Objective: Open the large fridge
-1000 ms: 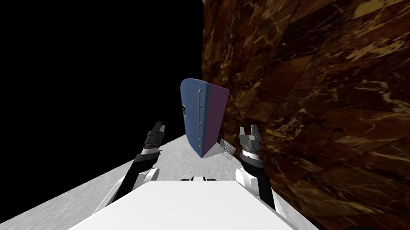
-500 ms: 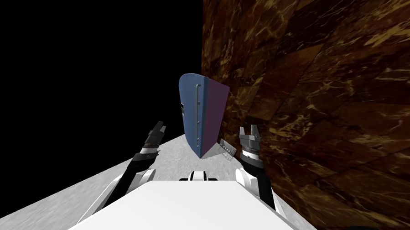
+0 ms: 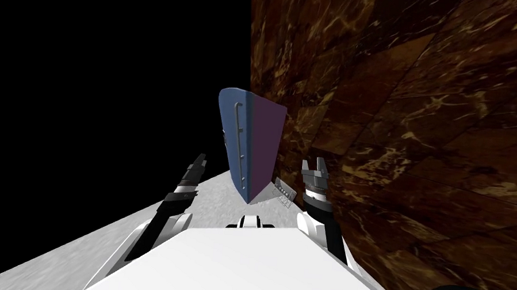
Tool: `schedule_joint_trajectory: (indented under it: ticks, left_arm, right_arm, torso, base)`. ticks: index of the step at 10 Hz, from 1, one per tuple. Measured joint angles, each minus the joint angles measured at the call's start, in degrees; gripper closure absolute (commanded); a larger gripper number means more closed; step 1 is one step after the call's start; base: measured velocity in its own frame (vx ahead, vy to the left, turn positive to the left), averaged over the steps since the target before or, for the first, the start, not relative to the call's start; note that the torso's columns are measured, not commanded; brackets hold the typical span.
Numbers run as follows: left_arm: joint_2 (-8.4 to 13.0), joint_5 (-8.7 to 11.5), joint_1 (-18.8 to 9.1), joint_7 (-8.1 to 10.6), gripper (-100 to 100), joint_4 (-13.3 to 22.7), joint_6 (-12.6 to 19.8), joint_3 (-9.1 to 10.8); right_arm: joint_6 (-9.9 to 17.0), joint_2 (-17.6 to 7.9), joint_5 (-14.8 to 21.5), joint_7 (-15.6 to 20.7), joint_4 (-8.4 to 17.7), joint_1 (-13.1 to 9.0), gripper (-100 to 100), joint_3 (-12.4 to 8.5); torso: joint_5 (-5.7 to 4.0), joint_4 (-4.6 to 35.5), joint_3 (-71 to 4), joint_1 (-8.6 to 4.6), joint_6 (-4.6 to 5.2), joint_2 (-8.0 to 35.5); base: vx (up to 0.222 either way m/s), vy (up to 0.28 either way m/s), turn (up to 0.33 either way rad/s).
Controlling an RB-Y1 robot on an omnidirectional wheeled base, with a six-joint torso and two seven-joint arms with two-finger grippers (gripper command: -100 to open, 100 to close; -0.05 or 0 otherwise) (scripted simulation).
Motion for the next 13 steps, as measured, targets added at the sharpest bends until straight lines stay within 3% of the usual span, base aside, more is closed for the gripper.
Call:
schedule_joint_trajectory:
  ticks: [6, 13]
  left_arm:
    - [-1.35, -1.74, -0.03, -2.07, -100, 0.27, 6.36, 2.5]
    - [0.08, -3.32, 0.28, -4.04, -100, 0.39, 13.94, 6.06]
  right_arm:
    - [0.0, 0.0, 0.0, 0.0, 0.0, 0.0, 0, 0.0]
    - [0.0, 0.0, 0.0, 0.0, 0.0, -0.01, 0, 0.0]
  torso:
    - [-0.03, 0.02, 0.06, -0.05, 0.0, 0.11]
    - [0.0, 0.05, 0.11, 0.0, 0.0, 0.18]
  base:
    - [0.121, -0.166, 0.027]
    - [0.118, -0.154, 0.025]
